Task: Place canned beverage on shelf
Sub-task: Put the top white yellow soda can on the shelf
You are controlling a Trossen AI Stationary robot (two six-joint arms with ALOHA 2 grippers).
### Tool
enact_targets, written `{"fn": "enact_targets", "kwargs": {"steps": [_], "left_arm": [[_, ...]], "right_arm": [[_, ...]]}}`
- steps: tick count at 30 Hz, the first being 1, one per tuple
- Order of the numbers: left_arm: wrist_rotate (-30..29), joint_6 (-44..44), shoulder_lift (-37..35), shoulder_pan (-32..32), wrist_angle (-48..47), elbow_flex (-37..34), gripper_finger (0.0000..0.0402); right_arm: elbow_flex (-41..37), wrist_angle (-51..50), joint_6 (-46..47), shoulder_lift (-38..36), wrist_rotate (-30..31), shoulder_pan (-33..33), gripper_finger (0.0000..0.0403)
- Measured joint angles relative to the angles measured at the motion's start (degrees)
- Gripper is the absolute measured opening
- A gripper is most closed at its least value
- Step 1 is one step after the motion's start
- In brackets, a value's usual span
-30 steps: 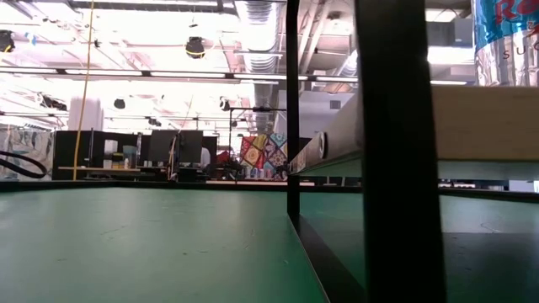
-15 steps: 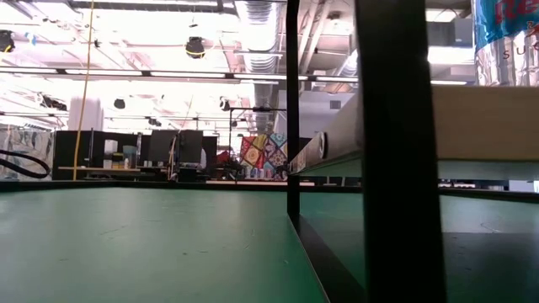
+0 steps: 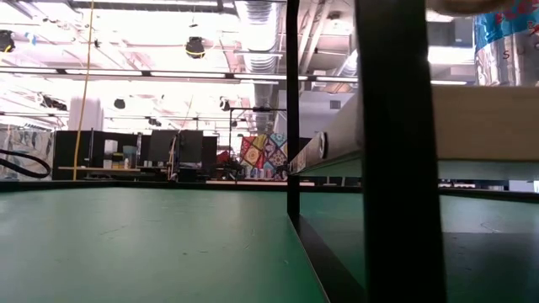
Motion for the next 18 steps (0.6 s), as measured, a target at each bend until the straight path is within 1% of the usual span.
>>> {"fn": "enact_targets", "kwargs": {"steps": [2, 11, 18], "left_arm": [[1.2, -0.7, 1.0, -0.2, 0.9, 0.0, 0.0231], [1.2, -0.9, 2.1, 0.7, -1.9, 0.0, 0.0231], [4.3, 0.4, 2.3, 1.5, -1.8, 0.0, 0.0231]], "right_arm": [[0.0, 0.1, 0.0, 0.2, 0.0, 0.0, 0.0368], [0.0, 0.0, 0.0, 0.3, -0.1, 0.0, 0.0368], [0.0, -0.1, -0.2, 0.3, -0.5, 0.0, 0.0368]]}}
